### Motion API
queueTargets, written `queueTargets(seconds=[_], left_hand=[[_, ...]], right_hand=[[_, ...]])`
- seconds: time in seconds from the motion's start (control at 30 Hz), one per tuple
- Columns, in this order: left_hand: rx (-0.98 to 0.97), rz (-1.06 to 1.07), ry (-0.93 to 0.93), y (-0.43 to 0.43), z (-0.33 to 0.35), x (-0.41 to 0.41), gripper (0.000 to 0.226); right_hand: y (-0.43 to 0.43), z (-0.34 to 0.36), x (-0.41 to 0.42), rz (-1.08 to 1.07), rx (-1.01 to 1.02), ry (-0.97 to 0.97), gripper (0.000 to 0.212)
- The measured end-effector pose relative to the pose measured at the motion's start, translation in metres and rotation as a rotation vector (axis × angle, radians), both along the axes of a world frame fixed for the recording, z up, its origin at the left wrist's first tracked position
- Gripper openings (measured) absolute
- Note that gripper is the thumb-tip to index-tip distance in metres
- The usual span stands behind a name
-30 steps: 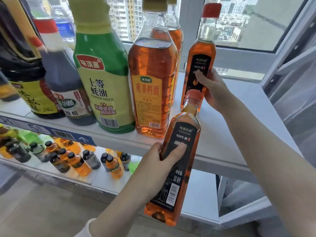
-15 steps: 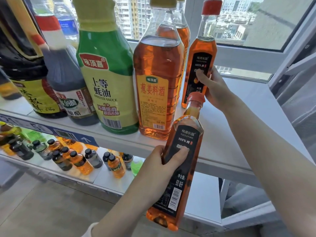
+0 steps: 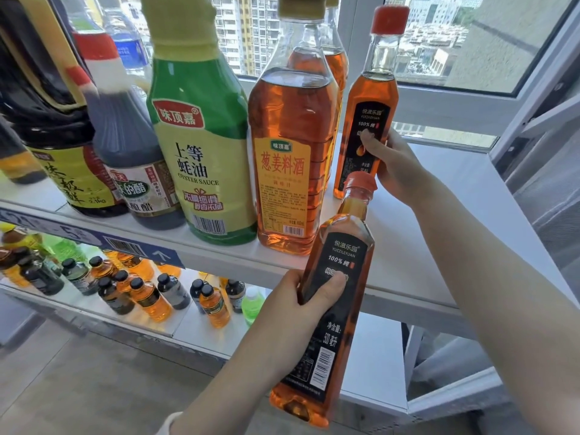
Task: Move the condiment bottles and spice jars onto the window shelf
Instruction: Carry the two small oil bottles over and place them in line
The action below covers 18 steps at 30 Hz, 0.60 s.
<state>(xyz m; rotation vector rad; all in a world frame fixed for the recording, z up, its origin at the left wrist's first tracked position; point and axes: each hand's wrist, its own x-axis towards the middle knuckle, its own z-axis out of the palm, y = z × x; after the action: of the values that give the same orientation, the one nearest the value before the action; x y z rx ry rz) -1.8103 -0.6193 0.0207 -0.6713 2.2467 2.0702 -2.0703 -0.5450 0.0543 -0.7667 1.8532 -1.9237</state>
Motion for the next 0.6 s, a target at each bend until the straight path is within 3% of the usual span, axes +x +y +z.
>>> queueTargets(seconds=[0.23, 0.37, 0.47, 0.6], left_hand=[[-0.009, -0.004, 0.000, 0.001, 0.001, 0.005, 0.061], [0.005, -0.004, 0.027, 0.003, -0.001, 0.004, 0.061], [0.016, -0.033, 0.049, 0.007, 0.001, 0.005, 0.063], [0.023, -0.078, 0.056, 0.014, 0.004, 0.000, 0.063]], right_hand=[[0.003, 0.007, 0.007, -0.003, 0.013, 0.000, 0.088], [0.021, 0.014, 0.025, -0.058, 0.071, 0.090, 0.118], [0.045, 0.021, 0.055, -0.284, 0.016, 0.046, 0.130], [0.079, 0.021, 0.100, -0.369, 0.032, 0.000, 0.089]])
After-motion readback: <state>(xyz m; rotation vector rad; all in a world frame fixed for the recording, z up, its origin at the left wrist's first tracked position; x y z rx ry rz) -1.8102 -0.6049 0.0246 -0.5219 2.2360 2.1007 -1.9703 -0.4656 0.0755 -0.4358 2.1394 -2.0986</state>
